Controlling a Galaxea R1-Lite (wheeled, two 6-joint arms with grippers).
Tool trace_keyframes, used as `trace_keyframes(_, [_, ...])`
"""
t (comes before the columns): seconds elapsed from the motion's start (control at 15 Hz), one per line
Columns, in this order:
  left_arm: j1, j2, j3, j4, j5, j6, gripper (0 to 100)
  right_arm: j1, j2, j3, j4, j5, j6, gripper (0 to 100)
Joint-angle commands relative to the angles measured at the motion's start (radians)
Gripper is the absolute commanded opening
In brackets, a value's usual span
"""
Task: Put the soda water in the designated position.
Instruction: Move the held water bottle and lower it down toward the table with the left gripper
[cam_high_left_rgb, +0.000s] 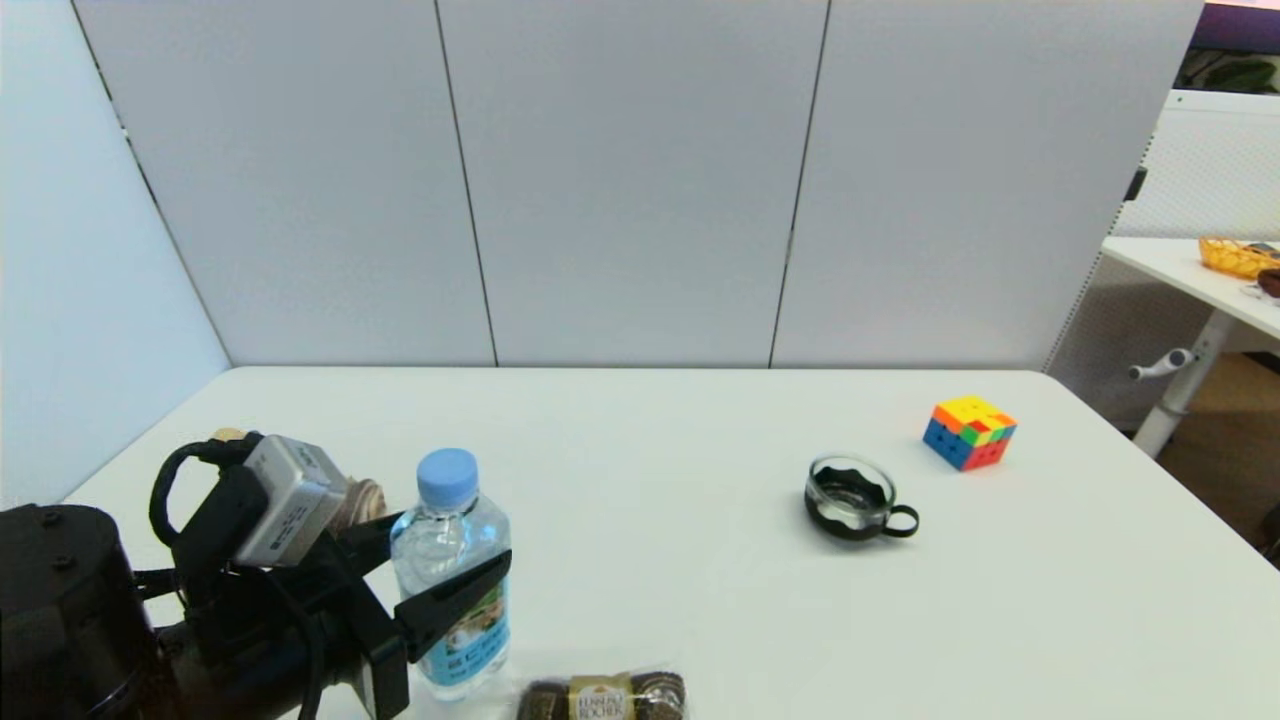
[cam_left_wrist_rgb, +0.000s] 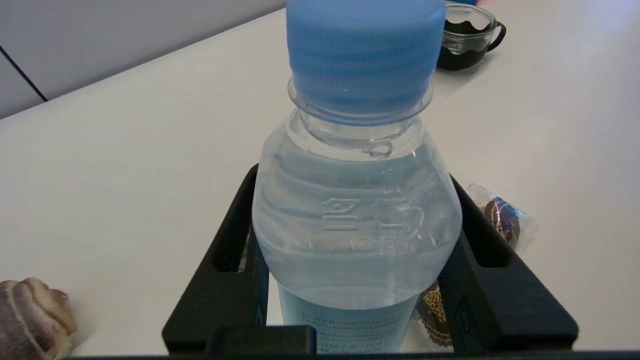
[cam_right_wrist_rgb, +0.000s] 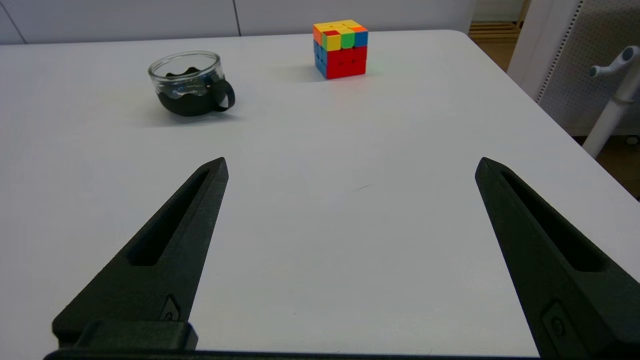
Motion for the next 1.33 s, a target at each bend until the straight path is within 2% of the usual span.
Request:
trace_keyframes(0.07, [0.004,0.092,-0.001,-0.075,0.003,-0.001,0,0.000,0.000,0.000,0.000,0.000,0.001,100])
trace_keyframes(0.73, [0.096,0.217,-0.001,-0.244,0.040,0.011,0,0.000,0.000,0.000,0.000,0.000,0.001,100])
trace_keyframes(1.33, [0.099,0.244,0.009,-0.270,0.043,0.006,0,0.000,0.000,0.000,0.000,0.000,0.001,100])
